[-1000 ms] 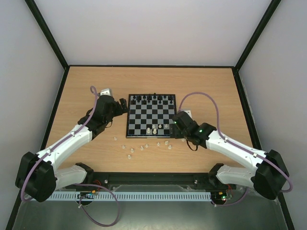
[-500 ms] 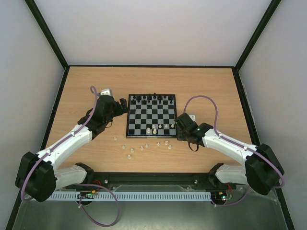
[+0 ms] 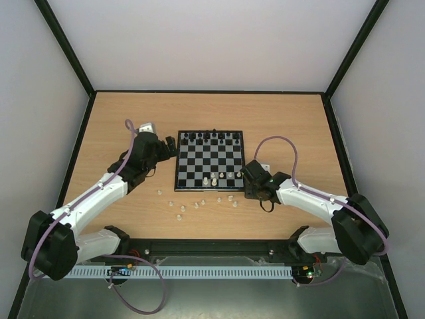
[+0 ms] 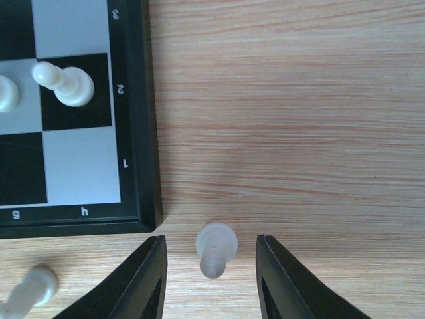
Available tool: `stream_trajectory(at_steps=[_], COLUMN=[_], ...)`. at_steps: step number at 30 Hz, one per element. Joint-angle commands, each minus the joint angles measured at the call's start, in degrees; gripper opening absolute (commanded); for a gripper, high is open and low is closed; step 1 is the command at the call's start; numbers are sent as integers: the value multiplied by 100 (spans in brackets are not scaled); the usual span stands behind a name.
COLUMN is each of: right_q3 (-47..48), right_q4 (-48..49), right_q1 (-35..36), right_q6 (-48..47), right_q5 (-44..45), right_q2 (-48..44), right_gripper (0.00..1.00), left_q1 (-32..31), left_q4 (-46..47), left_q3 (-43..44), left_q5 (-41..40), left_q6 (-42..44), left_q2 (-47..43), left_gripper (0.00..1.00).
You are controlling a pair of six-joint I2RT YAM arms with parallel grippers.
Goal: Set up the chess pieces on the board
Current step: Pick up the chess piece at the center of the board.
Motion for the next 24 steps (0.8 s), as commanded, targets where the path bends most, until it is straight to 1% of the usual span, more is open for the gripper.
stream_trajectory(at_steps=[1,5,7,12,18,24], right_q3=[-142,-136,-136,-121,0,589], right_q4=[-19,-23,-15,-27,-129,-439], right_q1=[-35,-29,-31,-36,-15,123], right_q6=[106,85,69,40,-59,-240], right_q5=[-25,-38,-64,-112,-190,-143], right_q2=[82,82,87,23,-53,-175], right_gripper=[34,26,20,9,3,3], left_q1=[-7,-7,-7,-7,-7,-7], left_q4=[56,56,55,56,65,67], left_q3=[-53,-51,-48,-57,-61,-57], left_q5=[-5,-4,1,5,5,-4], left_q6=[24,24,23,22,27,22], left_q2=[-98,-112,-113,-105,-80,-73], left_gripper=[99,100,100,100,99,99])
